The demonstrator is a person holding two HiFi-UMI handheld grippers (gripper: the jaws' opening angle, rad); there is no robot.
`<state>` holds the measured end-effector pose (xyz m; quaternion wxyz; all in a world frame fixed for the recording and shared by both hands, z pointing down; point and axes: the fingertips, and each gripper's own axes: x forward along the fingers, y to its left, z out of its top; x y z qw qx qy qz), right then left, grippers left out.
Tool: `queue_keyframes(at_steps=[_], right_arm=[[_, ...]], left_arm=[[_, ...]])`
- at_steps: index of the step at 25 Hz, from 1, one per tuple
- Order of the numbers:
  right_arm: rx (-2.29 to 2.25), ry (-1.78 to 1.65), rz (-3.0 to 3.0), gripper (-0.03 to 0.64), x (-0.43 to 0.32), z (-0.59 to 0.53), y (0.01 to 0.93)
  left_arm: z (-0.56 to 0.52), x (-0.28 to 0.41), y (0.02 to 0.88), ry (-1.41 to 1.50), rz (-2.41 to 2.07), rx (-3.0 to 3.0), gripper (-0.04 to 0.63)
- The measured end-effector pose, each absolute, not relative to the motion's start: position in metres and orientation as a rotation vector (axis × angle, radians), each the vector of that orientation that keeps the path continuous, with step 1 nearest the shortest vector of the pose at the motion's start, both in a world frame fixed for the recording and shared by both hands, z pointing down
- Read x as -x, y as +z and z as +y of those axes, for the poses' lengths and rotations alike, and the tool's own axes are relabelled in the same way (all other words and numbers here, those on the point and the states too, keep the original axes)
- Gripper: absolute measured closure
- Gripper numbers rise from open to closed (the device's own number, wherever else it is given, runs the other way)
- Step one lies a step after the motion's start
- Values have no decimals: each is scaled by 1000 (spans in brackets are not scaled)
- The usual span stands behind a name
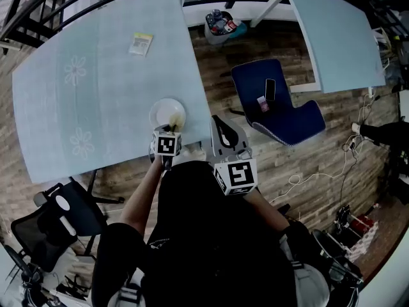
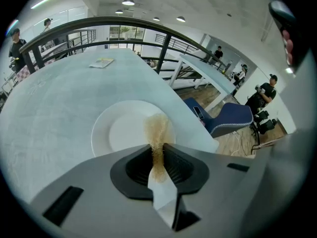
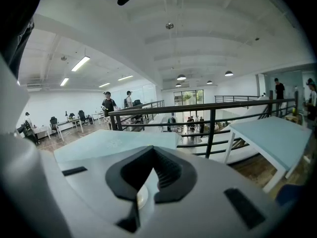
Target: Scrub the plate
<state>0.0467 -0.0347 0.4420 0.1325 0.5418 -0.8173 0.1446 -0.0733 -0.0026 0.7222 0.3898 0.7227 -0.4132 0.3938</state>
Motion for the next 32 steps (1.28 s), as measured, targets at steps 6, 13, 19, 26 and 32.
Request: queue_keyframes(at_steps=[6,13,19,26,32], right_arm=[[-1619,441,-2334,612,-37,-26,445],[-1661,460,-2304,612,-24,-18,450],[-1681,465,-2290,612,-11,-15,453],[-1692,471,-2285,612,-2,-14,453],[-1679,470,-2296,612,9,-15,454]], left_arm=[[-3,74,722,1011,-1008,-1874,529],[2,86,724,1020,-974,-1873,529],[-1,99,726,1022,-962,-1896,529],[-2,115,722,1026,-981,-1888,529],[-8,136,721,1015,-1022,-1873,529]])
